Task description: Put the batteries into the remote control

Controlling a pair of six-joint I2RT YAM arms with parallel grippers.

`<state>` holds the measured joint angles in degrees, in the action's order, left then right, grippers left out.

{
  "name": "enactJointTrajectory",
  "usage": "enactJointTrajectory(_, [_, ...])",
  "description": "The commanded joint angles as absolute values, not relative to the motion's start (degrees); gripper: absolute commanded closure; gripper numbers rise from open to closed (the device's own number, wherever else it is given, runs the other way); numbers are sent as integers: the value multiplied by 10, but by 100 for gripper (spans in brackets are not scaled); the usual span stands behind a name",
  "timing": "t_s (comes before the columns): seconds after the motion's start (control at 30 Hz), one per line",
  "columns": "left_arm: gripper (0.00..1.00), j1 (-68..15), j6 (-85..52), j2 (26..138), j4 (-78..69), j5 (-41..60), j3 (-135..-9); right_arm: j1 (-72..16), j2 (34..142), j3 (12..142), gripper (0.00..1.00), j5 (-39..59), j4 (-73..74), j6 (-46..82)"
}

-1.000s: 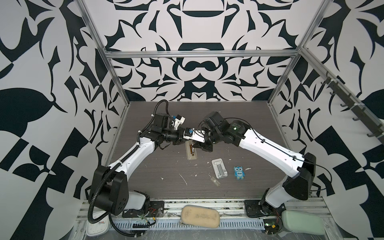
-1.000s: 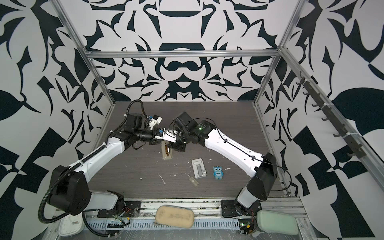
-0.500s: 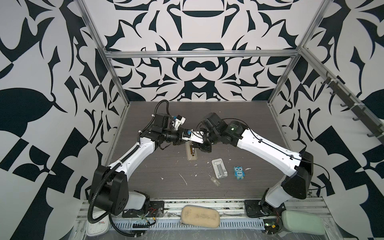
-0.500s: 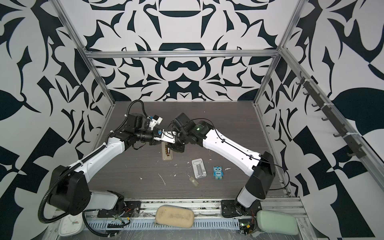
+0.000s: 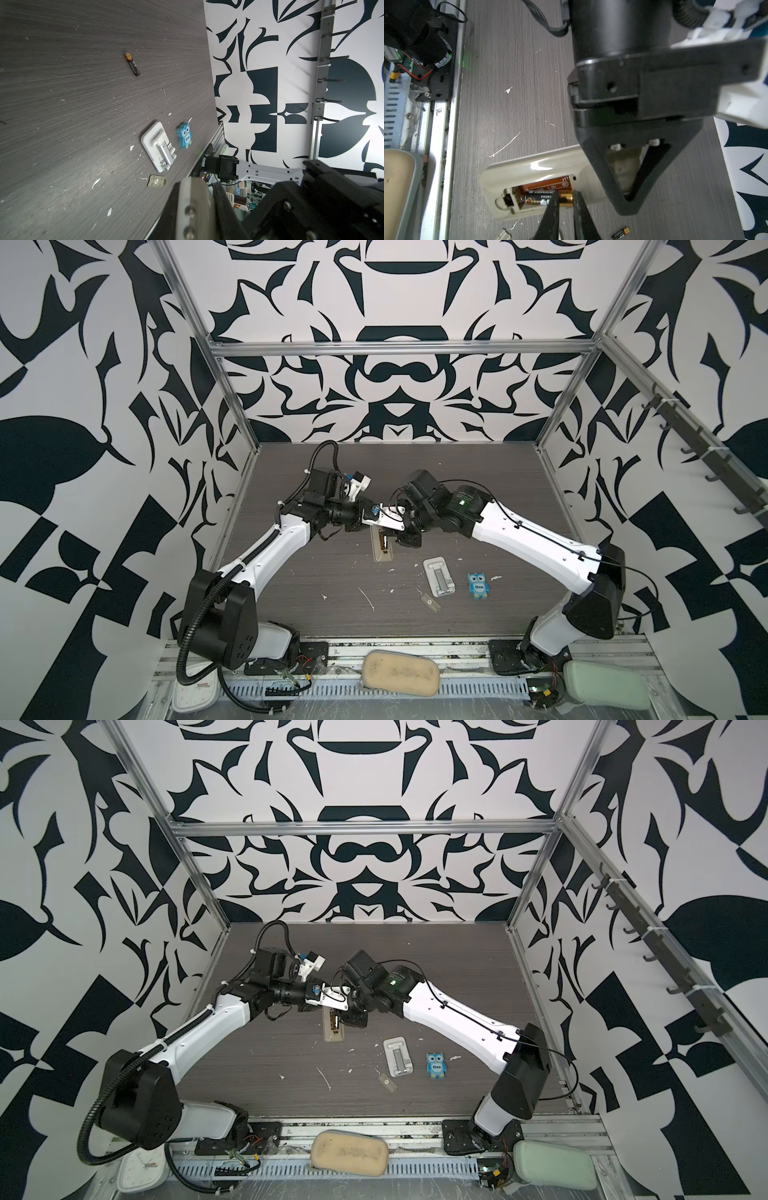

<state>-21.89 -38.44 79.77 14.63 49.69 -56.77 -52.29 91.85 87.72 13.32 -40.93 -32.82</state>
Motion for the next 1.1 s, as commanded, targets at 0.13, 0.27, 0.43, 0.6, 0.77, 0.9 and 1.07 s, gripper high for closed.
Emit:
enactJointTrajectory(0.13, [100,-221,-387,790,126,519,-589,-535,920,857,85,132,-429,-333])
enactJointTrajectory(0.27, [100,-221,-387,789,123,519,-587,-540,925,854,86,134,-429,-332])
enactJointTrajectory(0.43, [100,-221,-388,788,120,520,-587,-545,932,849,86,135,-427,-330])
enactJointTrajectory(0.6, [100,-221,-390,787,115,520,-587,-548,936,841,87,138,-426,-326])
enactJointTrajectory(0.77, [100,-221,-391,787,110,520,-586,-551,941,834,87,135,-426,-318])
enactJointTrajectory(0.9, [100,-221,-391,789,108,519,-585,-552,942,829,88,132,-430,-316])
enactJointTrajectory(1.07, [100,-222,-391,789,104,518,-583,-558,947,832,88,129,-434,-316])
